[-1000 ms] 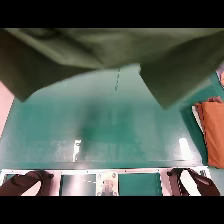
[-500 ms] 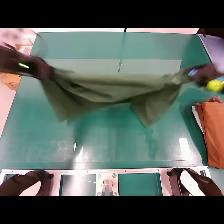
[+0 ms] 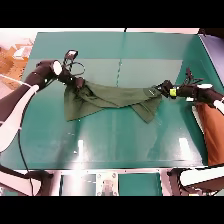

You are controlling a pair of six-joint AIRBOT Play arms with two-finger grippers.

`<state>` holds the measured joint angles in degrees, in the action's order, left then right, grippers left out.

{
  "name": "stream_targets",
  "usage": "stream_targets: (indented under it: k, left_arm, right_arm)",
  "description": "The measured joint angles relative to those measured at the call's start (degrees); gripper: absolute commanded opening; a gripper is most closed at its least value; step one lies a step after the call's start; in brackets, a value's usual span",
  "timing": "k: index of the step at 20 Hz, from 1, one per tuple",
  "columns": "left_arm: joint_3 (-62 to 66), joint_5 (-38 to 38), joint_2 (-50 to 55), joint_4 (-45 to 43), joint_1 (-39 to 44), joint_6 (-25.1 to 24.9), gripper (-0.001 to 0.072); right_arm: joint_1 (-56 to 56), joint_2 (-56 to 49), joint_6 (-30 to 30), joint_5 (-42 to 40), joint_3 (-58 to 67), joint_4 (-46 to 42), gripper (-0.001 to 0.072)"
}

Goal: Fold the shirts.

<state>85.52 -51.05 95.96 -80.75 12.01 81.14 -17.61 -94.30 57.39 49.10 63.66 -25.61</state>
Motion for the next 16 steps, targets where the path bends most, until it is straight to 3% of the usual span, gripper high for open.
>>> stream_targets:
  k: [5, 9, 13, 14, 16]
  left_arm:
    - [8.7, -16.7, -0.6, -1.9, -5.9, 1.0, 0.0473]
    - [4.0, -27.6, -4.0, -1.7, -11.3, 3.1, 0.0472]
    - [-10.2, -29.8, -9.2, -0.3, -14.2, 5.1, 0.0473]
    - [-14.2, -28.8, -10.2, 0.4, -14.6, 5.6, 0.0473]
    - [-21.2, -25.4, -11.5, 3.2, -15.0, 6.1, 0.0473]
  right_arm:
    - [-8.3, -0.6, -0.5, 13.0, 6.1, -3.2, 0.0336]
    - [-12.9, 0.2, 0.5, 17.2, 4.0, -7.9, 0.0335]
    - [-12.2, -1.5, 0.7, 17.1, 1.7, -10.0, 0.0307]
    - [-11.4, -2.4, 0.7, 16.6, 1.6, -10.1, 0.0268]
    - [-9.3, -4.1, 0.8, 16.0, 1.8, -10.4, 0.0265]
